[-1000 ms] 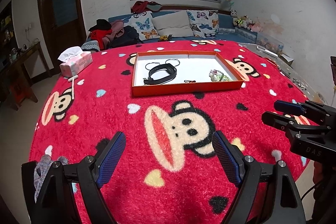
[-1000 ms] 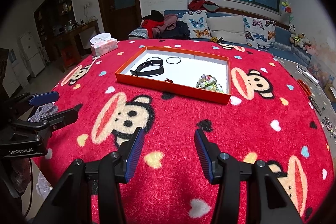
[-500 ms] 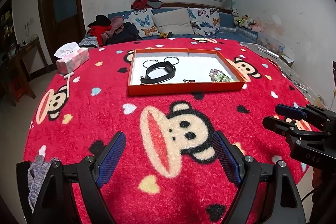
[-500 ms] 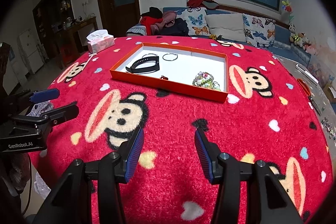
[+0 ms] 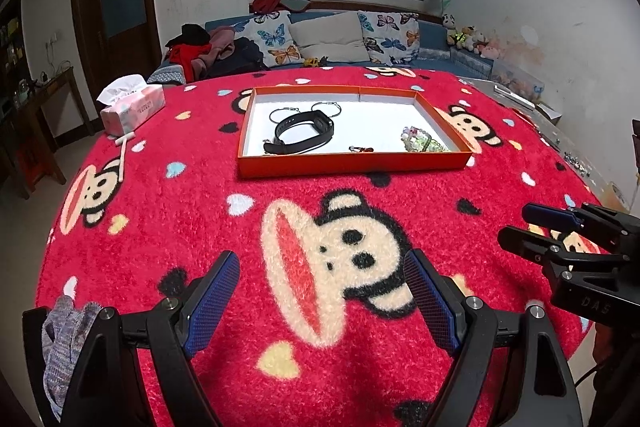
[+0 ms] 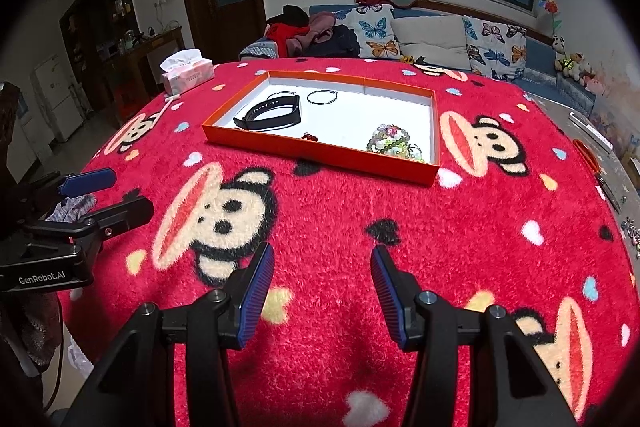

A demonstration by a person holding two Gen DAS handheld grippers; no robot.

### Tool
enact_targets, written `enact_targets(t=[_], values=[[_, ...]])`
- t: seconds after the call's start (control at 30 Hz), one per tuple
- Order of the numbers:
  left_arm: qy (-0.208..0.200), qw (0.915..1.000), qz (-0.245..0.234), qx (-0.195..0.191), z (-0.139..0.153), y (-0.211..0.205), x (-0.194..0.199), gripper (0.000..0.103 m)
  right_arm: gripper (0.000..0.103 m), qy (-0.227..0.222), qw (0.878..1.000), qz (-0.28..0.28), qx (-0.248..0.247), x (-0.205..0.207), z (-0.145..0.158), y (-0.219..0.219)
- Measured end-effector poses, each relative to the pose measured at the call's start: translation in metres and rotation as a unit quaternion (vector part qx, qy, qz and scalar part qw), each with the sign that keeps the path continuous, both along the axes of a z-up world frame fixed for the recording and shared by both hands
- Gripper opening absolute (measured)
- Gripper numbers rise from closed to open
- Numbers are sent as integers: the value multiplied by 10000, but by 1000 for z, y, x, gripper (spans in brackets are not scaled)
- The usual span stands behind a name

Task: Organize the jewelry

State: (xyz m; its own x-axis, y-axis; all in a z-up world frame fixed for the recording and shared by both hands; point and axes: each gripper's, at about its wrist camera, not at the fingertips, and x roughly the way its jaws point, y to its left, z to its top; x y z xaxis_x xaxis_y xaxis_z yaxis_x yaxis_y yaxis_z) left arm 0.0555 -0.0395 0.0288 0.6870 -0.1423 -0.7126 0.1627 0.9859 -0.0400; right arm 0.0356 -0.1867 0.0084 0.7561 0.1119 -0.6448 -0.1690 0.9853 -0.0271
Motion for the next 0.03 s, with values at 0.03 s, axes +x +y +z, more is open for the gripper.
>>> enact_targets(t=[0.03], values=[[5,10000,-9,-13,0,0,0,90,55,4,10000,4,2,0,0,0]])
